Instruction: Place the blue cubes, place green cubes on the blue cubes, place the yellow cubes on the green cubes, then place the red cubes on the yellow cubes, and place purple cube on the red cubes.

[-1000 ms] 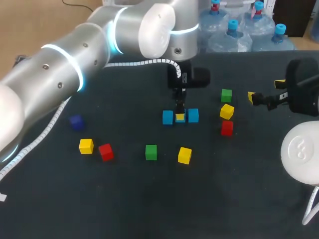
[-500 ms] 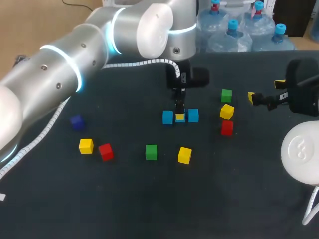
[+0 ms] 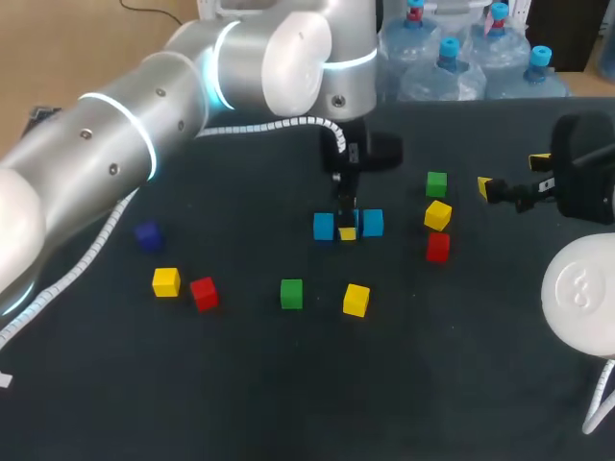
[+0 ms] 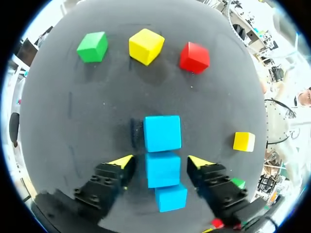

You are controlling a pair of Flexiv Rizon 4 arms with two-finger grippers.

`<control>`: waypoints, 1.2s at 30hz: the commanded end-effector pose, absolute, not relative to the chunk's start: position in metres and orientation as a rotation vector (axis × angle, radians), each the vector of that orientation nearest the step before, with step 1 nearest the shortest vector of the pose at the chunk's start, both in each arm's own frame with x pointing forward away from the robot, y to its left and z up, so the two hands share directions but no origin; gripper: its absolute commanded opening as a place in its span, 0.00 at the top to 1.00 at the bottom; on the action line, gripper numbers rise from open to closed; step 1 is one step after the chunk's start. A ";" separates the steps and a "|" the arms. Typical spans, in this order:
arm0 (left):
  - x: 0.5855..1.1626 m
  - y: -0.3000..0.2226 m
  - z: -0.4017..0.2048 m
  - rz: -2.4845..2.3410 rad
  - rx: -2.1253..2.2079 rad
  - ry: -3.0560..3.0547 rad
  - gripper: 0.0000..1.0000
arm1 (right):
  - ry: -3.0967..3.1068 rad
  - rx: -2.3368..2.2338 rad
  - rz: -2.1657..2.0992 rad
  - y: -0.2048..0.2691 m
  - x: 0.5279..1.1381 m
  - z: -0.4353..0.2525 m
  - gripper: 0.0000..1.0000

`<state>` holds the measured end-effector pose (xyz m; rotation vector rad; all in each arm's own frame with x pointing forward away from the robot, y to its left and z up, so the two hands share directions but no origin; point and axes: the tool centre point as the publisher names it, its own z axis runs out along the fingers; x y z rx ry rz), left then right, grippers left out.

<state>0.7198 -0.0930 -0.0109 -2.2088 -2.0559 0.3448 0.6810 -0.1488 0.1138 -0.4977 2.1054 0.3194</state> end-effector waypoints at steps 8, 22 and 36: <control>0.717 -0.087 -0.001 0.352 -2.225 -2.087 0.00 | 2.105 -0.500 0.323 -0.150 0.681 0.114 0.00; 0.716 -0.090 -0.005 0.339 -2.226 -2.080 1.00 | 2.105 -0.500 0.323 -0.150 0.681 0.114 0.00; 0.715 -0.090 -0.004 0.322 -2.210 -2.084 1.00 | 2.105 -0.500 0.323 -0.150 0.681 0.114 0.00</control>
